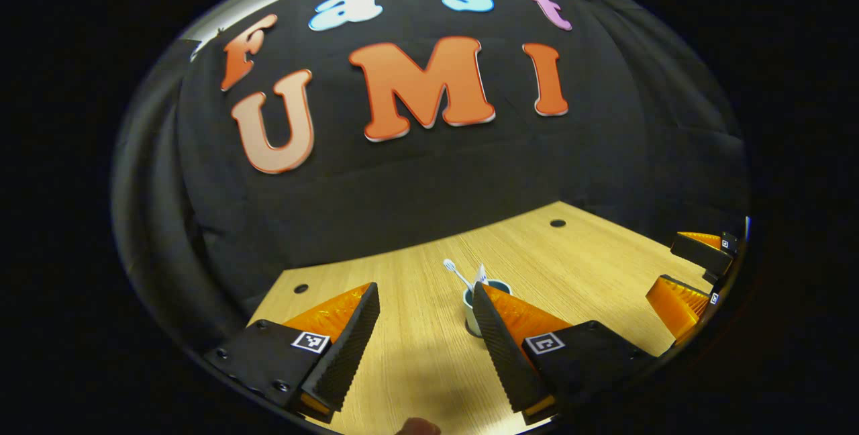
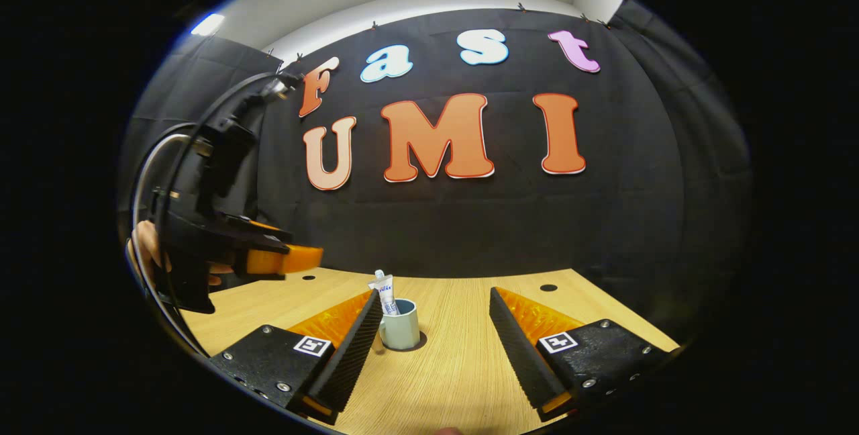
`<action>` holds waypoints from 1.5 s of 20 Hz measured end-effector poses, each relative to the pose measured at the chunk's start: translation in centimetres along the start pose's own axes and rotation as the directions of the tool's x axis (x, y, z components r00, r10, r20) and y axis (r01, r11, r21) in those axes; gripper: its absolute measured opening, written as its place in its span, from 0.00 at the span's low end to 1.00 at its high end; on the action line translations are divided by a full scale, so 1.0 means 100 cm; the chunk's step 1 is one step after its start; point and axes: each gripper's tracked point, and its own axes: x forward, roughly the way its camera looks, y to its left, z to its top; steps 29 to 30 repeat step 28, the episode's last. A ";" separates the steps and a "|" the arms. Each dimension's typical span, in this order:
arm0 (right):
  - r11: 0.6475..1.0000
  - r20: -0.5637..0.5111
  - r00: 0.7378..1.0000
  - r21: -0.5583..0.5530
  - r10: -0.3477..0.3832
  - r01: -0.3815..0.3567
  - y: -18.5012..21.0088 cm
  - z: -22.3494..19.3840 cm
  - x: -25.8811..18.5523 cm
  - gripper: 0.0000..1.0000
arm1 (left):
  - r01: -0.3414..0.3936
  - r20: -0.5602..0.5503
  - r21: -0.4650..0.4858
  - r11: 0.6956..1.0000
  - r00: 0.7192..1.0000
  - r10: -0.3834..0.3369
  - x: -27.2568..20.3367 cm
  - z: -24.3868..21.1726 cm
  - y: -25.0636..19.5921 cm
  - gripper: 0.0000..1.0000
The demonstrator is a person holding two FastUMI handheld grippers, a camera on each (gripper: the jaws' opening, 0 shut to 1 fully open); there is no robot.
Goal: Put the toothbrush and toothpaste on the desktop into the cup, then pick up the cup and place it on the coaster on the desktop.
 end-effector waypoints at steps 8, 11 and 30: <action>0.999 0.103 0.994 0.015 -0.043 0.042 0.007 0.038 0.010 0.96 | -0.101 0.243 -0.150 0.983 0.961 0.135 -0.004 0.026 0.014 0.87; 0.999 0.114 0.992 -0.018 -0.048 0.051 0.009 0.038 0.011 0.96 | -0.147 0.307 -0.171 0.974 0.932 0.195 -0.008 0.032 0.019 0.87; 0.995 0.124 0.992 -0.097 -0.001 0.013 0.034 0.021 0.005 0.97 | -0.201 0.338 -0.155 0.967 0.909 0.243 -0.021 0.026 0.026 0.87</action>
